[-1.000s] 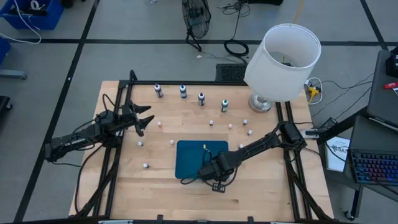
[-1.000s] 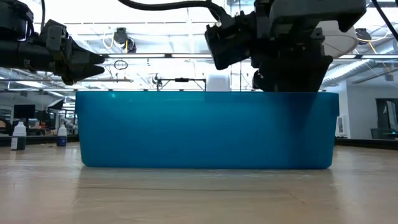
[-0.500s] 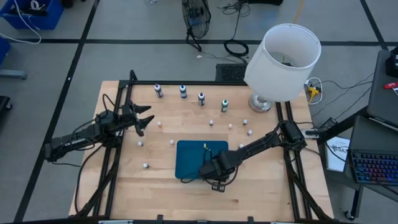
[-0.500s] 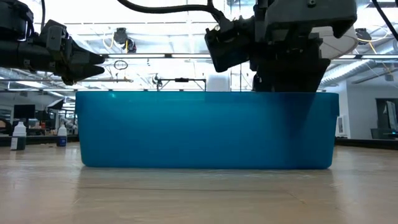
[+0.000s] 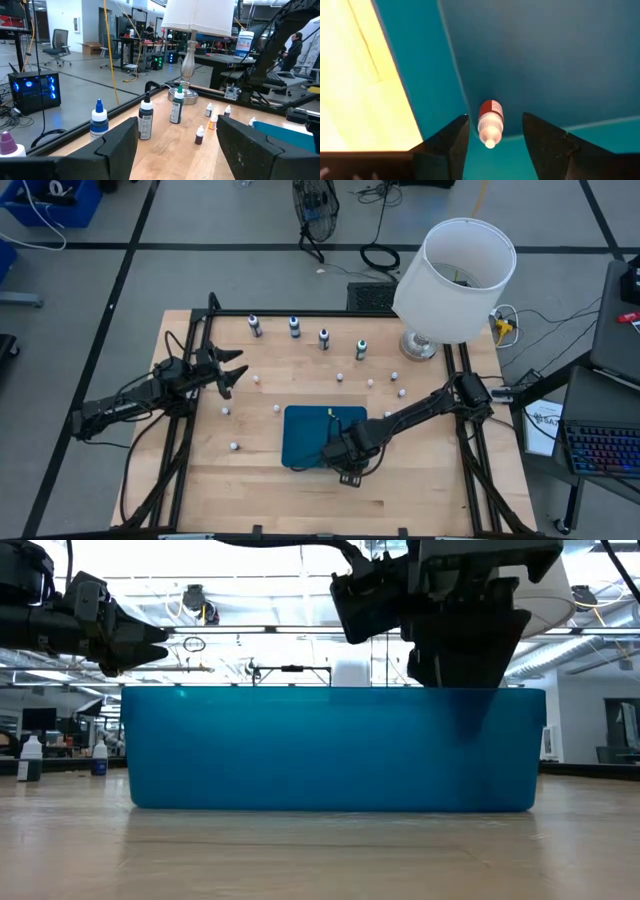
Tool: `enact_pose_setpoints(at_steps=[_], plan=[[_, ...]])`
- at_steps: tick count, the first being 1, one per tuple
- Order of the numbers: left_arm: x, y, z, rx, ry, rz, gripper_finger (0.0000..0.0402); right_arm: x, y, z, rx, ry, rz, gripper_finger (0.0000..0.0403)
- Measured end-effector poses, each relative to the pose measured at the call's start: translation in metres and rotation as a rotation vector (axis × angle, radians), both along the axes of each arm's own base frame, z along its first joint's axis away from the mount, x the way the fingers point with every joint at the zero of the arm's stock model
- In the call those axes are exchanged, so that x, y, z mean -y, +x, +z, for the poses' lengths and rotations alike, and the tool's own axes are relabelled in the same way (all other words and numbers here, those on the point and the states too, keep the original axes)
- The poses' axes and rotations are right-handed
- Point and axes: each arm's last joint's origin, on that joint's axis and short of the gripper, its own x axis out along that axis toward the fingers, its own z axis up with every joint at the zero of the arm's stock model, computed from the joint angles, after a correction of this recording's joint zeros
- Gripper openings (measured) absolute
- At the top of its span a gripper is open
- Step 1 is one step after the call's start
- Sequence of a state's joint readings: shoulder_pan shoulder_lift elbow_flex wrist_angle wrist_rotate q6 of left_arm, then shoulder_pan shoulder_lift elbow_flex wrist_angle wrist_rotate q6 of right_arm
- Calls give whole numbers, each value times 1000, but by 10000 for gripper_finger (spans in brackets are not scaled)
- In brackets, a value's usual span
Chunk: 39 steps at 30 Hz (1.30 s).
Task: Pick & Place food coloring
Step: Put the right small red food coloring bottle into the blue bin
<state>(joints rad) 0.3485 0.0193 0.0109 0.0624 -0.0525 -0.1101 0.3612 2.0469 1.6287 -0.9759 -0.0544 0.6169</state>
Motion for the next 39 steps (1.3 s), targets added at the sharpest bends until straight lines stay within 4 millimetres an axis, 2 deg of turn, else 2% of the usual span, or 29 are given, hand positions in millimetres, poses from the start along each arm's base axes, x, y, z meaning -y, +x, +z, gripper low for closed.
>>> enact_pose_setpoints(at_steps=[5, 10, 17, 21, 25, 30, 39], plan=[[0, 0, 0, 0, 0, 0, 269, 8, -4, 17, 16, 5, -16, 175], [0, 0, 0, -1, 0, 0, 269, 17, -15, 44, 39, 4, -63, 172], [0, 0, 0, 0, 0, 0, 269, 35, -54, 87, -4, -168, -124, 172], [0, 0, 0, 0, 0, 0, 269, 45, -73, 100, 20, -267, -177, 172], [0, 0, 0, 0, 0, 0, 269, 56, -92, 94, 35, -304, -236, 171], [0, 0, 0, 0, 0, 0, 269, 72, -109, 68, 15, -313, -300, 171], [0, 0, 0, 0, -1, 0, 269, 93, -114, 14, 10, -173, -342, 171]])
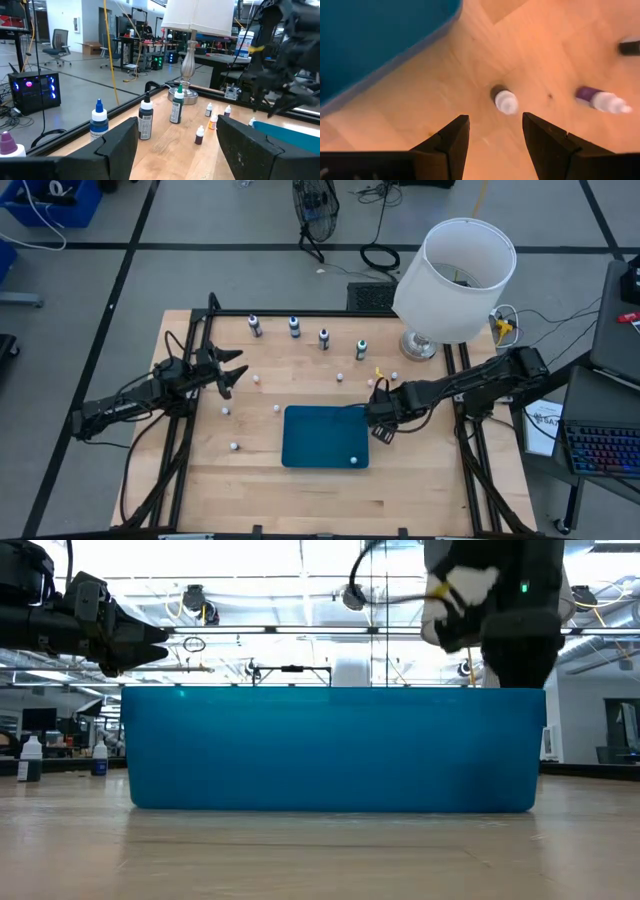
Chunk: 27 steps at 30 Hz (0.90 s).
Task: Pick & Place food coloring
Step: Put the right small red food coloring bottle into the blue bin
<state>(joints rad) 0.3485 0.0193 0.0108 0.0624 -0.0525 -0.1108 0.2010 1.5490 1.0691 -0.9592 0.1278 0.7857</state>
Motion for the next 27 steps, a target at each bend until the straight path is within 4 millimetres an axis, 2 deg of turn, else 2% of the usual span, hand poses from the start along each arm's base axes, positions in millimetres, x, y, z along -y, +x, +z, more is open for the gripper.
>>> enact_pose_setpoints(at_steps=[5, 12, 27], plan=[[0, 0, 0, 0, 0, 0, 269, 9, -4, -17, 1, 27, -22, 171], [0, 0, 0, -1, 1, 0, 269, 18, -5, -31, 36, 32, -34, 171], [0, 0, 0, 0, 1, 0, 269, 19, -4, -32, 46, 59, -31, 171]])
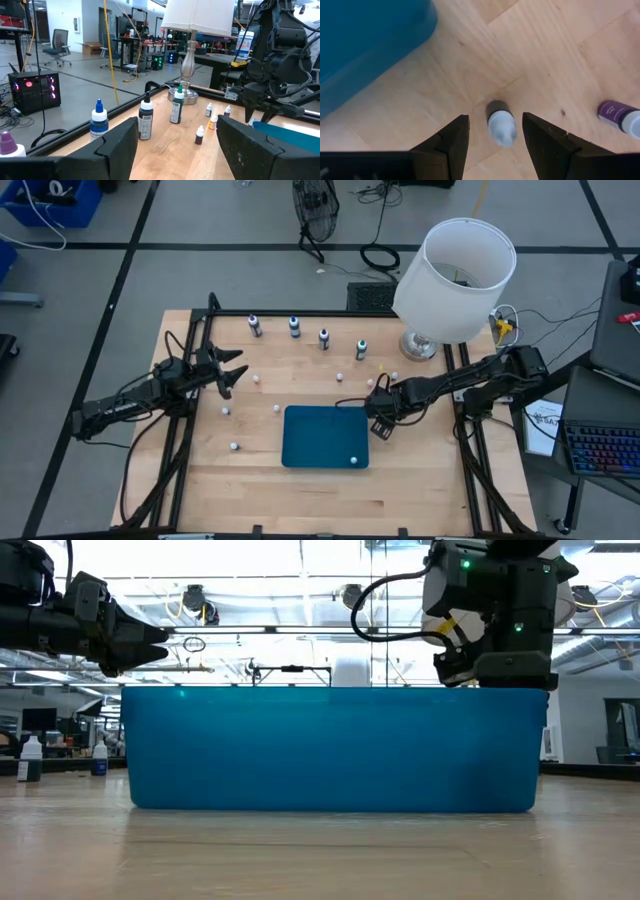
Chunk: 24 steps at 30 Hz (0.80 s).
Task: Pick & Place food coloring
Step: Put the right small red food coloring bottle into the blue bin
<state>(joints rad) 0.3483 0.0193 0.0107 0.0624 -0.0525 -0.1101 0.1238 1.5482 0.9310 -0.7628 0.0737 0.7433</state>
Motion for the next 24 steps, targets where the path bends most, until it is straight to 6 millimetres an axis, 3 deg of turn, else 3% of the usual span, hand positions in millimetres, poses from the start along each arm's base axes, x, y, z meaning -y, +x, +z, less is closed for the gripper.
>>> enact_pose_setpoints(at_steps=[10, 24], plan=[[0, 0, 0, 0, 0, 0, 269, 0, -1, 0, -9, -3, 0, 156], [0, 0, 0, 0, -1, 0, 269, 0, 1, 0, 4, -13, 51, 42]])
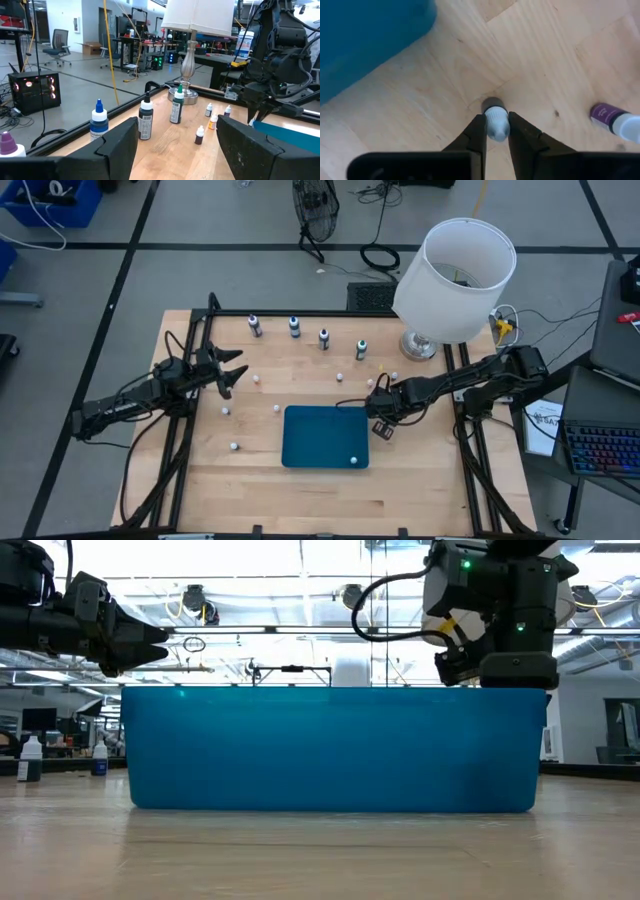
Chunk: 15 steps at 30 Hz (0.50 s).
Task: Pick & Place food coloring
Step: Put the right small red food coloring bottle into the blue bin
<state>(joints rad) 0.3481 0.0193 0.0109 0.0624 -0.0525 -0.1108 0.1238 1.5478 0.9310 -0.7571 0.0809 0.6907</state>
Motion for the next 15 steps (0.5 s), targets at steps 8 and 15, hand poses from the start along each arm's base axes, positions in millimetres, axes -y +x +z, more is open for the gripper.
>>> enact_pose_setpoints(at_steps=[8, 15], plan=[[0, 0, 0, 0, 1, 0, 269, -2, 7, 15, 26, -3, 34, 42], [0, 0, 0, 0, 0, 1, 269, -15, 18, 67, 28, -131, 59, 42]])
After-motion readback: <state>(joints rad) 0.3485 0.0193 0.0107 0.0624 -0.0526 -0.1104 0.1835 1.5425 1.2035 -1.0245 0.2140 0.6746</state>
